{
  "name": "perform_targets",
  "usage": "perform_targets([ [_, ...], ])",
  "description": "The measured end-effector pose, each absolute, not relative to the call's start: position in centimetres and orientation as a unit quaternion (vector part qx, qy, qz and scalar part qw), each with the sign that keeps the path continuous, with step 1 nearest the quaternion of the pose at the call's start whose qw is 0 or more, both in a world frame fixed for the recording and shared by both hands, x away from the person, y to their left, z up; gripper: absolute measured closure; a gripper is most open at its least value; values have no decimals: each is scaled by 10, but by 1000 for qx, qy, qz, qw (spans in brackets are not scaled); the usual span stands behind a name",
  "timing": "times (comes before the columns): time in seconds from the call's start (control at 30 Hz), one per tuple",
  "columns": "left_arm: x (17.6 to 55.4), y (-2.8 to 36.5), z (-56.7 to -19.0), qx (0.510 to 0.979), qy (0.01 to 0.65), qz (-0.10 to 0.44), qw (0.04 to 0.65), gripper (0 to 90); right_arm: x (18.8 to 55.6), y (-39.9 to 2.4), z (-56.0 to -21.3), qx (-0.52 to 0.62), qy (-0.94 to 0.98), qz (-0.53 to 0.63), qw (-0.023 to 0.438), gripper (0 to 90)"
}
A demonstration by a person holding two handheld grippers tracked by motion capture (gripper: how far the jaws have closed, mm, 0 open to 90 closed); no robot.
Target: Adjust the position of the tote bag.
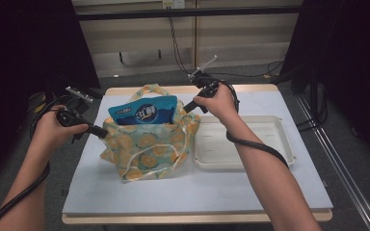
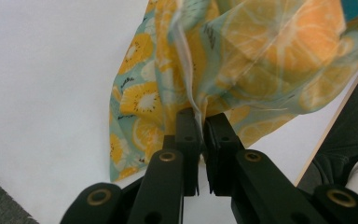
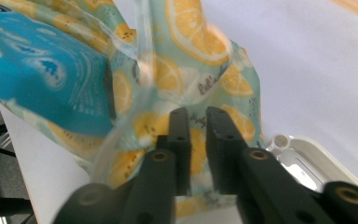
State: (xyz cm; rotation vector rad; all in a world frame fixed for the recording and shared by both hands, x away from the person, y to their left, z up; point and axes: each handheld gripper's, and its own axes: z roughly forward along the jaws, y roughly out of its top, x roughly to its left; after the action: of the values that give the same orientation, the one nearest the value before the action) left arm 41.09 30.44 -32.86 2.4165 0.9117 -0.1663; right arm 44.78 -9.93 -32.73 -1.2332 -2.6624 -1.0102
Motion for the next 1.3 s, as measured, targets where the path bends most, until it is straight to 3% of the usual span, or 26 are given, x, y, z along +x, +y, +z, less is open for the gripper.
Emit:
perform_targets([
  [0.57, 409, 302, -328, 894, 343, -58, 284, 847, 421, -88, -319, -353, -879, -320, 3, 424],
  [0.83, 408, 303, -329, 888, 349, -62, 292, 847, 417, -75, -336, -338, -891, -303, 4, 357],
  [0.97, 407, 305, -330, 889, 348, -65, 289, 847, 420, -74, -342, -338, -894, -296, -3, 521],
  [1.07, 406, 306, -331, 884, 358, -63, 294, 849, 422, -77, -341, -339, -894, -294, 0, 734],
  [1.17, 407, 308, -330, 889, 351, -64, 287, 851, 424, -80, -339, -344, -892, -292, 2, 856],
  [1.3, 406, 310, -332, 886, 355, -63, 291, 857, 428, -88, -335, -357, -885, -300, -1, 891],
])
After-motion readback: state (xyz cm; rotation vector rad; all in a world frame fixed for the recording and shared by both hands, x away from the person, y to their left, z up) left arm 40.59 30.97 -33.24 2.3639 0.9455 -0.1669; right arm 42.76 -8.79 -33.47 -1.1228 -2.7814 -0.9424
